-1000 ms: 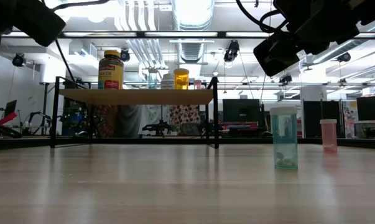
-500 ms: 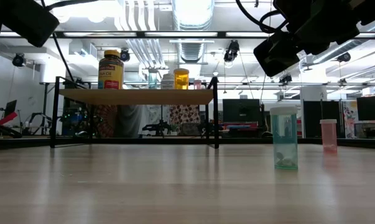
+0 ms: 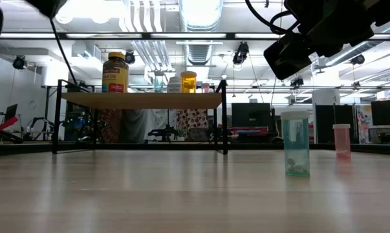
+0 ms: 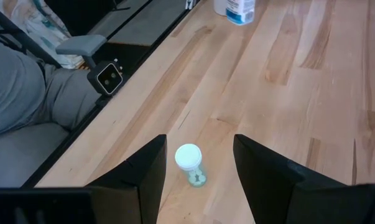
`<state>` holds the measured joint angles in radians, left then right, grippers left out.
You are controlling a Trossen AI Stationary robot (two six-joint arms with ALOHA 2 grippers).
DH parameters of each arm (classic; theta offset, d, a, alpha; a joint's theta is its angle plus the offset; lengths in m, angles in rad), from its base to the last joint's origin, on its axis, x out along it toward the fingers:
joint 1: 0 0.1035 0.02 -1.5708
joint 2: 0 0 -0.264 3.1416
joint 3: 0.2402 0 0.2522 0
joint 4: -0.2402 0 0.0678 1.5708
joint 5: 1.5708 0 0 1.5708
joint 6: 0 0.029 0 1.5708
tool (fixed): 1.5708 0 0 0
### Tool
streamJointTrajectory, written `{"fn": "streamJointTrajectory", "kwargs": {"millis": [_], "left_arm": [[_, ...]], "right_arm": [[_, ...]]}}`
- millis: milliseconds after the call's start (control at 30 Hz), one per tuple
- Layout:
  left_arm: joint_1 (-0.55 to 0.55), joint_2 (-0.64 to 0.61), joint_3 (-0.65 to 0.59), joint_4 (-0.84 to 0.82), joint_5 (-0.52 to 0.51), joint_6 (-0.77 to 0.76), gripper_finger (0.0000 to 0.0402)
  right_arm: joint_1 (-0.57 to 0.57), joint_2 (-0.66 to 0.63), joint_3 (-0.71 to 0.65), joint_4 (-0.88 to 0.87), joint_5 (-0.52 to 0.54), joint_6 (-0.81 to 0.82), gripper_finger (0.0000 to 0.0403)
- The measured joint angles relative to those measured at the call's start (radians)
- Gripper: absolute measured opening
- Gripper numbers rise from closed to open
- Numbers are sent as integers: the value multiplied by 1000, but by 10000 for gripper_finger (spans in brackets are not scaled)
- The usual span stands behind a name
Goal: Pick and place medicine bottles onto shelf by color
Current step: Put the white pill bottle on the shelf
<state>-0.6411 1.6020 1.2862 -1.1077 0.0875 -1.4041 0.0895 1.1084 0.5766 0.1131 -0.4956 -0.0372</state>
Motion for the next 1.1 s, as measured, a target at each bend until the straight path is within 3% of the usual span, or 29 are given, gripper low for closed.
{"fn": "streamJointTrajectory", "kwargs": {"millis": [633,867,1100], "left_arm": [[81,7,235,-1,-9,116,149],[153,6,395,-30,-28,318,149],[277,6,580,-214,-145,558,149]], "right_arm": [[0,0,0,-3,0,-7,176],[0,0,0,-3,0,-13,176],[0,0,0,-3,0,-25,176]]}}
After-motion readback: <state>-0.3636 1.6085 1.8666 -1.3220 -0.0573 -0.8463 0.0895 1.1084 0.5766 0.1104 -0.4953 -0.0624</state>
